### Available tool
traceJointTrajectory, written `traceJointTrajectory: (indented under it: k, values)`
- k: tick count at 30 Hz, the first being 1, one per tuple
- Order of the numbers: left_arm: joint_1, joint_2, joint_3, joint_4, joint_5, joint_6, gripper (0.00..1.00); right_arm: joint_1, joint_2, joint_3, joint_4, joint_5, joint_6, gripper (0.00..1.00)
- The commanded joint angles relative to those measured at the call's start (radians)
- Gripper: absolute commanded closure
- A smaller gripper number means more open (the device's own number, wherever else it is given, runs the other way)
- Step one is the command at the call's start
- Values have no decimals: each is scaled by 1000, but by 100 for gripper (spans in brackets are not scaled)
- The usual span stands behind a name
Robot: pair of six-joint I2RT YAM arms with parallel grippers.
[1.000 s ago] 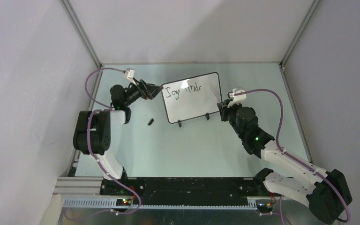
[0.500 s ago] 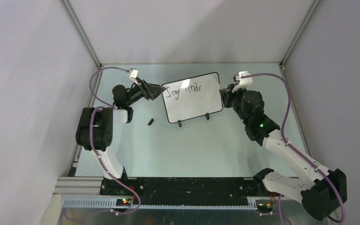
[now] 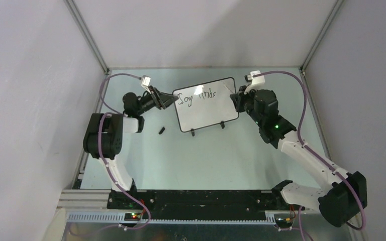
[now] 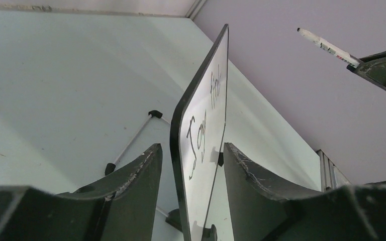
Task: Write a sentence on the whiteboard
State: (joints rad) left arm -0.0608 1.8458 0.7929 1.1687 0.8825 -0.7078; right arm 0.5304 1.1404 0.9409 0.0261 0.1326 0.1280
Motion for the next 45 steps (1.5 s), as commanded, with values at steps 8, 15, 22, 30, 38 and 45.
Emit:
traceJointTrajectory:
  k: [8,15,22,30,38,45]
  values:
    - [-9,42,57,44,57,-6,52,-48,38,5,-1,-112,-35,100]
    - [-14,110,116,127,120,-94,73,-81,57,6,-5,-167,-34,100]
    - [-12,121,124,124,122,-102,81,-96,77,13,-15,-198,-37,100]
    - [-9,131,125,147,133,-119,100,-94,134,49,-111,-170,-46,100]
    - [3,108,113,97,129,-79,100,-98,200,122,-149,-141,-55,100]
    - [9,101,114,48,137,-40,100,-136,237,250,-230,-205,-89,100]
